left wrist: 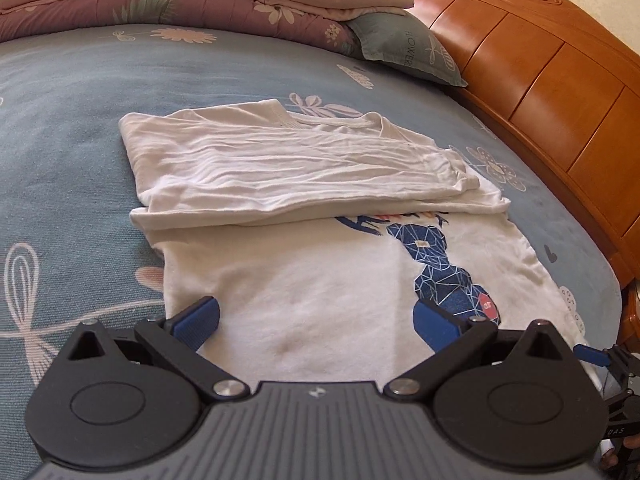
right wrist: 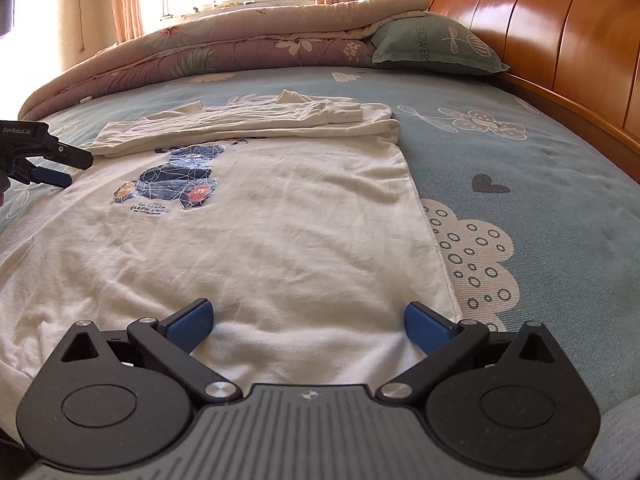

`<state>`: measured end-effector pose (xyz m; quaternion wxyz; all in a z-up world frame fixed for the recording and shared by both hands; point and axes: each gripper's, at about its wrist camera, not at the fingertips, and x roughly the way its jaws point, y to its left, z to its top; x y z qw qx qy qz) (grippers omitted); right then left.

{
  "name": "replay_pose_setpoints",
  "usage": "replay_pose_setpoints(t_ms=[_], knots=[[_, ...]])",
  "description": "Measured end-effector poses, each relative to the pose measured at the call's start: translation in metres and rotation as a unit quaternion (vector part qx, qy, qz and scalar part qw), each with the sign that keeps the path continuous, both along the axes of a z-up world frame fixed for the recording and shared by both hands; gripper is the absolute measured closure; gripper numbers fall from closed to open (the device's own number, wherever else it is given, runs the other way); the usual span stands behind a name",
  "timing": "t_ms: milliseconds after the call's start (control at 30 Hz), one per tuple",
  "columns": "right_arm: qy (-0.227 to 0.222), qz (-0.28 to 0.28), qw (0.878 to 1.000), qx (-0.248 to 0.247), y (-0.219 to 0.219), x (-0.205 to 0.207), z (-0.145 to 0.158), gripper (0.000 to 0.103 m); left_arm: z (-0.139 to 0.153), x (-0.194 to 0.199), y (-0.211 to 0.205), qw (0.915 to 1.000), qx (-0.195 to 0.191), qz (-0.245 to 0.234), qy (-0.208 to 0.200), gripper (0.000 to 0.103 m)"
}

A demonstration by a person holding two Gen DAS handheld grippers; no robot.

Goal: Fold clothes

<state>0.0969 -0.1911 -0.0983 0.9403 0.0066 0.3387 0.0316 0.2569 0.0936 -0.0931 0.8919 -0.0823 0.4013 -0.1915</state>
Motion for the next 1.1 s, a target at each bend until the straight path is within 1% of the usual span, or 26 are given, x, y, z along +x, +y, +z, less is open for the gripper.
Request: replay_pose_setpoints(t_ms=[33,100,200,300,433,567,700,833,900,933,1000,1033,1100], knots=[[0.0,0.0,1.0,0.0,0.0,0.0,0.0,0.0,0.002,-0.001,0.002,0.9999,0.007,0.009,0.0,0.001],[0.0,-0.001,1.0,0.0,0.0,0.0,0.0,0.0,0.008,-0.004,0.008,0.9998,-0.005,0.021,-0.001,0.001],[-0.001,-0.001,1.0,-0.001,0.001,0.0,0.0,0.0,0.014,-0.009,0.008,0.9991,-0.037,-0.004,-0.018,0.001],[-0.002,-0.002,1.0,-0.001,0.001,0.0,0.0,0.0,0.006,-0.005,-0.001,0.9997,-0.022,-0.011,-0.005,0.001],[-0.002,-0.002,1.0,-0.001,0.001,0.0,0.0,0.0,-0.003,-0.005,-0.008,0.9999,0.005,-0.016,-0.002,0.001],[-0.001,-0.003,1.0,-0.001,0.001,0.0,0.0,0.0,-0.006,-0.01,-0.009,0.9995,0.015,-0.023,-0.016,0.001],[0.002,-0.003,1.0,-0.001,0.001,0.001,0.001,0.0,-0.008,-0.019,-0.018,0.9951,0.068,-0.059,-0.04,0.001],[0.008,-0.003,1.0,-0.002,0.001,0.003,0.002,0.0,-0.001,-0.022,-0.016,0.9971,0.051,-0.046,-0.033,0.001],[0.011,-0.002,1.0,-0.003,0.001,0.004,0.002,0.0,0.008,-0.018,-0.006,0.9988,0.011,-0.033,-0.035,0.001],[0.012,-0.002,1.0,-0.003,0.001,0.004,0.003,0.0,0.014,-0.014,-0.003,0.999,0.0,-0.021,-0.04,0.001],[0.013,0.0,1.0,-0.003,0.001,0.004,0.003,0.0,0.021,-0.001,0.001,0.9991,-0.003,-0.001,-0.042,0.001],[0.014,0.002,1.0,-0.003,0.001,0.004,0.003,0.0,0.022,0.006,0.001,0.9993,-0.005,0.003,-0.036,0.001],[0.017,0.004,1.0,-0.003,0.0,0.004,0.003,0.0,0.017,0.026,0.001,0.9998,-0.011,0.018,-0.002,0.001]])
